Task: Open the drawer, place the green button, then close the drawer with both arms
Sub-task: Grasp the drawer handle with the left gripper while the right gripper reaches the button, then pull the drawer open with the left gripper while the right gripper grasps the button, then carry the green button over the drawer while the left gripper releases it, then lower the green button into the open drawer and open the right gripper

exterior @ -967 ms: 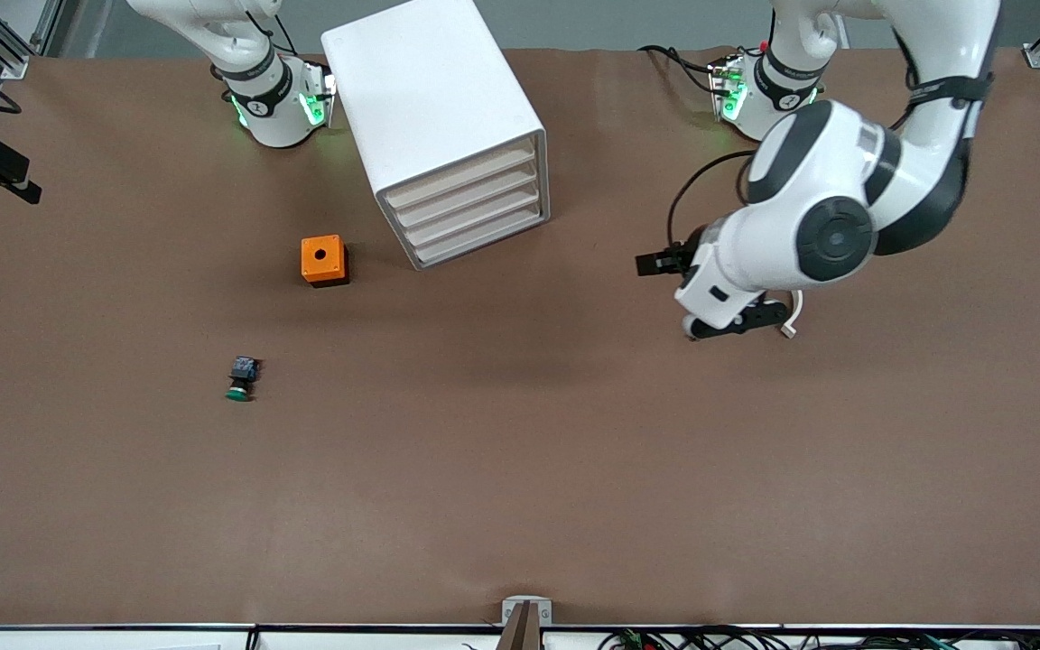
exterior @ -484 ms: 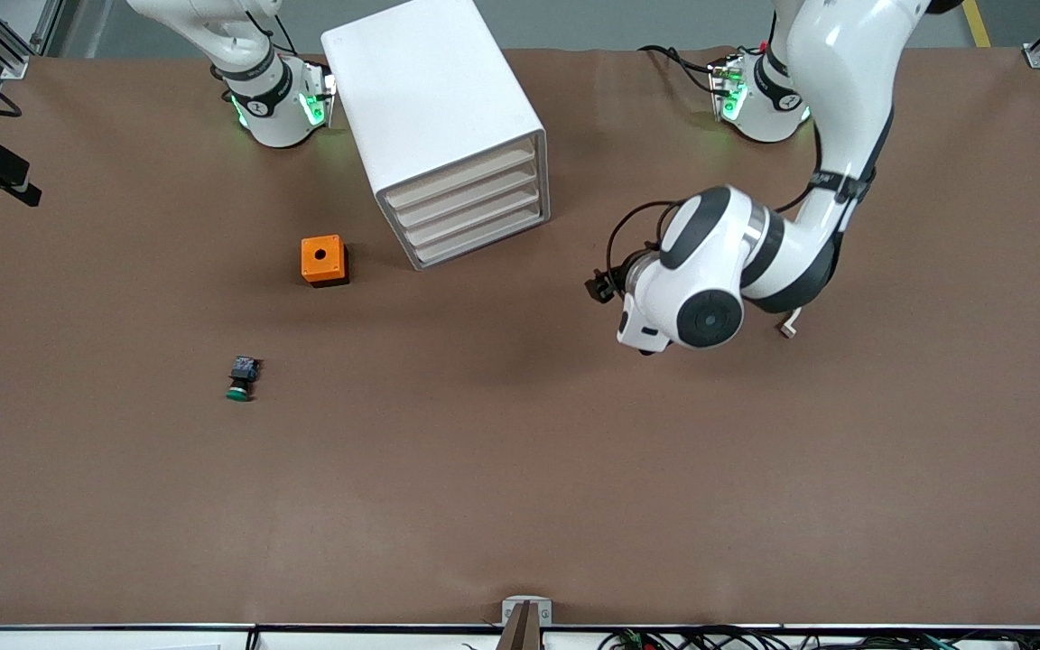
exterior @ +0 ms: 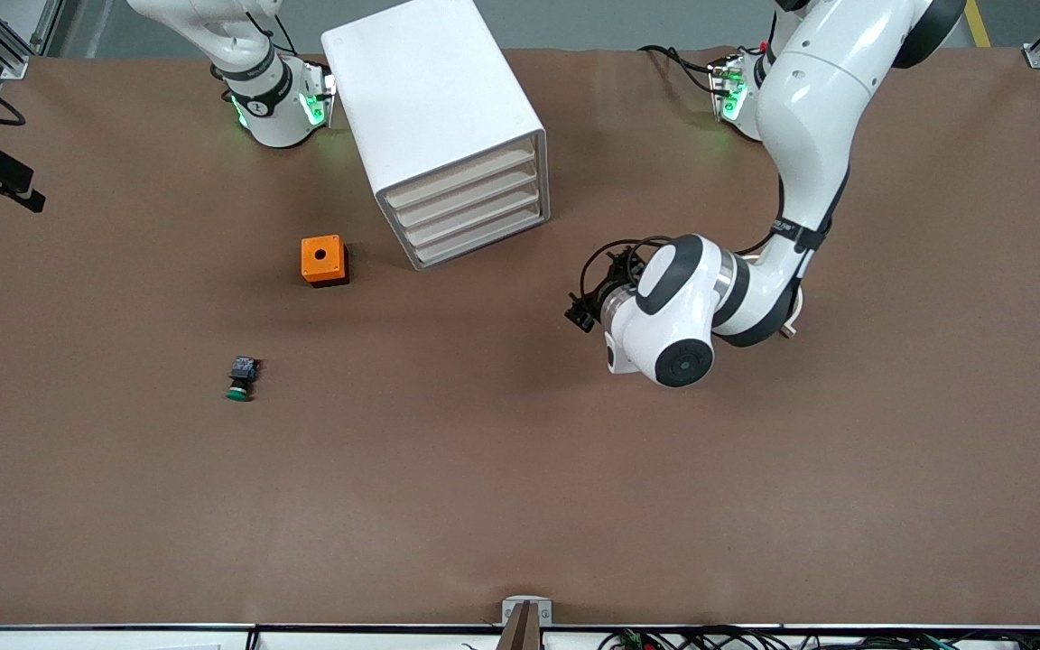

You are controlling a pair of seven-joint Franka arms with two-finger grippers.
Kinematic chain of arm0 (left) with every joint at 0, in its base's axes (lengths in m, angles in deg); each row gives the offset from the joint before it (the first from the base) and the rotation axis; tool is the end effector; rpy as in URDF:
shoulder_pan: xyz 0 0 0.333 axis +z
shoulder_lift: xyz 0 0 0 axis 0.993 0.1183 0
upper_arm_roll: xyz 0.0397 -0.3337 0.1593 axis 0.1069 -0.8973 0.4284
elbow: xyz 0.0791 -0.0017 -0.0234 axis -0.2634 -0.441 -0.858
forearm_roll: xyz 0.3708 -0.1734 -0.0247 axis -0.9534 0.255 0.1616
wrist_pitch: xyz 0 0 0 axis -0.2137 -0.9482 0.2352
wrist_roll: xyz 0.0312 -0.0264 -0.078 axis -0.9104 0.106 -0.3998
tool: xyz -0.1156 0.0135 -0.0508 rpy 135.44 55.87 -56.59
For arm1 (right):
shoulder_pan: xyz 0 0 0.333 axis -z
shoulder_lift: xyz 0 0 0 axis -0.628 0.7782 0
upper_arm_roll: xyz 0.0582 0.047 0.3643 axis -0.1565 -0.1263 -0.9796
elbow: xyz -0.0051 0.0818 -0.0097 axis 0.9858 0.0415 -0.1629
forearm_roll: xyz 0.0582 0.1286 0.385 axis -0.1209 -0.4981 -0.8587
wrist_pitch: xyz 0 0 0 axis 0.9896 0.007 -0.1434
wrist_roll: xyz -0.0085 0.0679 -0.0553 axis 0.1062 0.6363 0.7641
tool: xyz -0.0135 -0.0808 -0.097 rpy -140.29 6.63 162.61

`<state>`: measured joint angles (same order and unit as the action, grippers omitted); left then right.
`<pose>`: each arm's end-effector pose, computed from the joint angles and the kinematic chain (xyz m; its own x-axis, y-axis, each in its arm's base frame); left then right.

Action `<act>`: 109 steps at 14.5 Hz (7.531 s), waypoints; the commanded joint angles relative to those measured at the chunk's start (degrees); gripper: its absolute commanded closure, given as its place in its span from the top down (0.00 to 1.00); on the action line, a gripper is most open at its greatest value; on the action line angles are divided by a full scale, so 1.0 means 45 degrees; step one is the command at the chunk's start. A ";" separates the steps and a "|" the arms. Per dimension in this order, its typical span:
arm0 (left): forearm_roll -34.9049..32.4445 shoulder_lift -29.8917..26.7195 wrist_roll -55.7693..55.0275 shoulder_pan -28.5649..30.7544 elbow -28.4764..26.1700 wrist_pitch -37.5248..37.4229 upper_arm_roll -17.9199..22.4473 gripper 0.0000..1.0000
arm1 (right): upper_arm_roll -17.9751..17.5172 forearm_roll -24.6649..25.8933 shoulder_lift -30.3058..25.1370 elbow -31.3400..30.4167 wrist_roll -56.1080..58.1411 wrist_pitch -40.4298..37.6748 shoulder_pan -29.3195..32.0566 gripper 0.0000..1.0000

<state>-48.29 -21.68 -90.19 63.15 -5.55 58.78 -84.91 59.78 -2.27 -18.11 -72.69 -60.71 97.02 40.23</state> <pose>0.5873 -0.4099 0.2719 0.3354 0.7383 -0.5852 0.6714 -0.6231 -0.4012 0.5203 -0.0676 0.6732 0.9996 -0.0147 -0.0244 -0.0151 -0.9998 -0.0137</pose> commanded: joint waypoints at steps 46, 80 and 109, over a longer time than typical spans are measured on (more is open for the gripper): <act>0.7293 0.3579 -0.9982 -0.1795 -0.0338 -0.1857 0.0177 0.07 | -0.0194 -0.0882 0.7012 -0.7155 -0.3688 1.5759 -0.1741 1.00; 0.5952 0.2448 -0.3430 0.1938 0.1673 -0.3986 0.0900 1.00 | -0.0233 -0.1272 0.2676 -0.4616 -1.4738 0.7280 -0.8591 0.00; -0.3271 -0.0504 0.5447 0.0161 0.0658 0.3924 0.0626 1.00 | -0.0213 -0.1233 0.5684 -0.4363 -2.0993 1.0467 -1.3226 0.69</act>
<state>-60.54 -22.27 -65.54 64.54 -0.41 75.28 -82.13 58.38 -7.51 7.56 -93.20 -154.32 144.69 -18.81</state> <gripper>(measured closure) 0.000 0.586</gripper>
